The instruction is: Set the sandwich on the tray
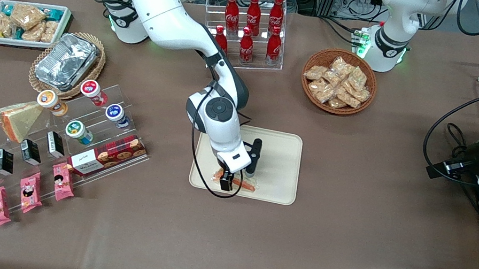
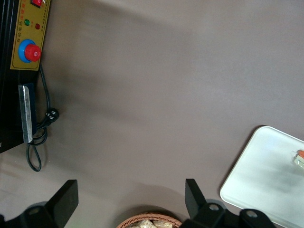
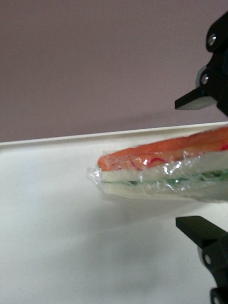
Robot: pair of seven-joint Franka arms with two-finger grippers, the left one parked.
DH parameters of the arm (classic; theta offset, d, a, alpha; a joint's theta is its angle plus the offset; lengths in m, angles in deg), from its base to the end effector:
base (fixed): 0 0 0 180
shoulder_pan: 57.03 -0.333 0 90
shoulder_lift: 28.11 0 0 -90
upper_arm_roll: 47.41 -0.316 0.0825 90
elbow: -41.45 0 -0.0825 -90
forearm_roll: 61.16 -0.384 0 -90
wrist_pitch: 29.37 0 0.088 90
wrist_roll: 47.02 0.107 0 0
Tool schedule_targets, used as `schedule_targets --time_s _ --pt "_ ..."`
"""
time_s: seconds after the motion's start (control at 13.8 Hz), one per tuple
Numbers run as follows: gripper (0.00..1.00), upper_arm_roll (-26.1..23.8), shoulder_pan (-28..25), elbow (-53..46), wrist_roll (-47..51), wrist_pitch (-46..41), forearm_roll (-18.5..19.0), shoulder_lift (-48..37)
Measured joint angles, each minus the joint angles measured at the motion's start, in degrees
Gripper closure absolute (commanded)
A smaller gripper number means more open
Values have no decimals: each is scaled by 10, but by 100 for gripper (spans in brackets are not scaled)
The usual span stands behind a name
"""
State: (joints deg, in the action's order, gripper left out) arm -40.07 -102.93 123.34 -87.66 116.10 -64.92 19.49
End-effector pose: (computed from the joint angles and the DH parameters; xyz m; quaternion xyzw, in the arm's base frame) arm 0.5752 0.4849 0.2296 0.7605 0.6331 0.1420 0.0242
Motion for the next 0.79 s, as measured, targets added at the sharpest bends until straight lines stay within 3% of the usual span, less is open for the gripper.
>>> schedule_targets --time_s 0.14,0.36,0.79 --pt "1 1 0 -5 1 -38 -24 -21" --pt "1 8 13 -13 7 -165 -39 -92" --pt "1 25 126 -14 48 -438 -55 -242"
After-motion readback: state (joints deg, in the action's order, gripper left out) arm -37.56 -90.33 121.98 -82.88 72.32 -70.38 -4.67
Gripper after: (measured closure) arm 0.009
